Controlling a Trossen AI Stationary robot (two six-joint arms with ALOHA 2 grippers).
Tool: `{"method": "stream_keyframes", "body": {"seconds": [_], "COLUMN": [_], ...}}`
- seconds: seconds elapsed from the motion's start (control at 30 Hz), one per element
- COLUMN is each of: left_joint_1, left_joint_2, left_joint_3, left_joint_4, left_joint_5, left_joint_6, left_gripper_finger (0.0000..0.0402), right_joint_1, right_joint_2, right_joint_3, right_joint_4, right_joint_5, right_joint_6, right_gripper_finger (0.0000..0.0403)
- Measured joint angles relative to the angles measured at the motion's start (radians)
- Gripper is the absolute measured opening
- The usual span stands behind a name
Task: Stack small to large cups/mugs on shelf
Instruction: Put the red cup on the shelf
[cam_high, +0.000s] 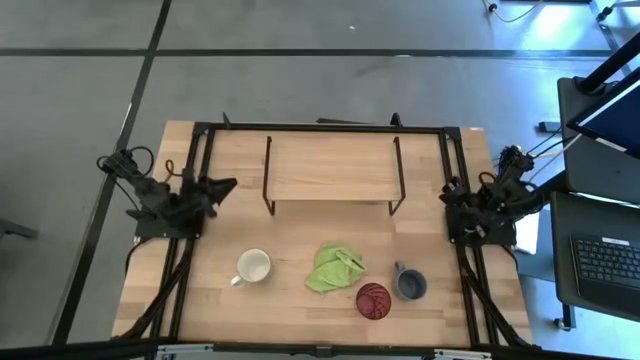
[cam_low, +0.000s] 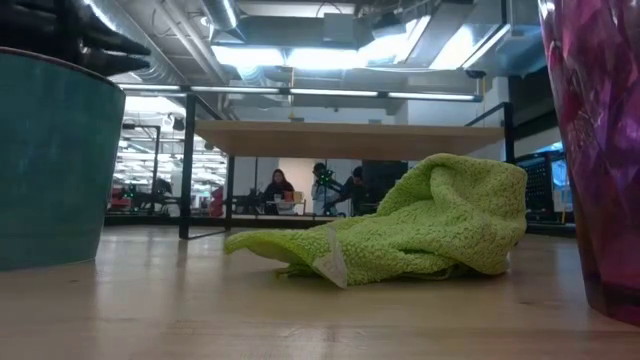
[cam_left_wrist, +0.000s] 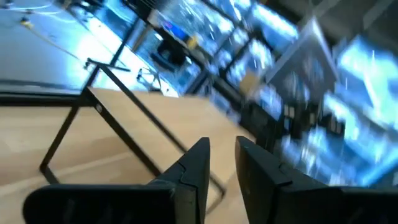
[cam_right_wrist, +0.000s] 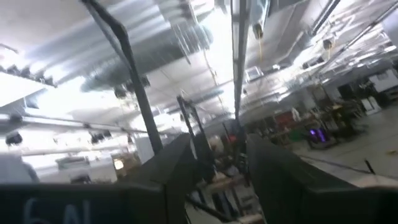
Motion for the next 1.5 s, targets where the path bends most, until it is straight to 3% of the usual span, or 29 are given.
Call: {"method": "stream_keyframes", "body": {"seconds": [0.13,0.2,0.27,0.37,0.43,0.57,0.7,0.8,0.9,1.03,1.2,1.23,1.4,1.5], "left_joint_1": [0.026,0.036,0.047,0.05,0.043,0.037,0.057,0.092,0.134,0.184,0.242,0.253,0.31,0.337], "left_joint_2": [0.0,0.002,0.022,0.093,0.172,0.379,0.602,0.715,0.781,0.838,0.839,0.834,0.79,0.765], "left_joint_3": [0.005,0.036,0.09,0.229,0.362,0.654,0.903,1.013,1.04,1.023,1.024,1.023,1.024,1.023], "left_joint_4": [0.209,0.308,0.383,0.356,0.221,-0.277,-0.77,-1.025,-1.157,-1.206,-1.187,-1.185,-1.183,-1.185], "left_joint_5": [-0.019,-0.013,0.035,0.192,0.213,0.193,0.289,0.449,0.592,0.707,0.782,0.8,0.875,0.91], "left_joint_6": [0.167,0.282,0.394,0.469,0.477,0.359,0.112,-0.031,-0.072,-0.011,0.141,0.167,0.256,0.298], "left_gripper_finger": [0.0071,0.0071,0.0071,0.0071,0.0071,0.0071,0.0071,0.0071,0.0071,0.0071,0.0071,0.0071,0.0071,0.0071], "right_joint_1": [-0.001,-0.002,-0.009,-0.051,-0.083,-0.134,-0.153,-0.152,-0.167,-0.24,-0.373,-0.392,-0.482,-0.503], "right_joint_2": [0.0,0.0,0.0,0.024,0.047,0.143,0.299,0.468,0.689,1.023,1.423,1.493,1.645,1.738], "right_joint_3": [0.0,0.0,0.0,0.027,0.089,0.279,0.534,0.733,0.94,1.27,1.719,1.778,1.934,2.003], "right_joint_4": [0.117,0.167,0.2,0.226,0.226,-0.079,-0.558,-0.97,-1.236,-1.587,-2.344,-2.424,-2.316,-2.414], "right_joint_5": [0.119,0.129,0.026,-0.282,-0.289,0.011,0.302,0.323,0.321,0.178,-0.228,-0.305,-0.571,-0.666], "right_joint_6": [-0.086,-0.133,-0.157,-0.146,-0.118,-0.074,0.186,0.476,0.672,0.801,1.165,1.198,1.217,1.296], "right_gripper_finger": [0.0159,0.0159,0.0159,0.0159,0.0159,0.0159,0.0159,0.0159,0.0159,0.0159,0.0159,0.0159,0.0159,0.0159]}}
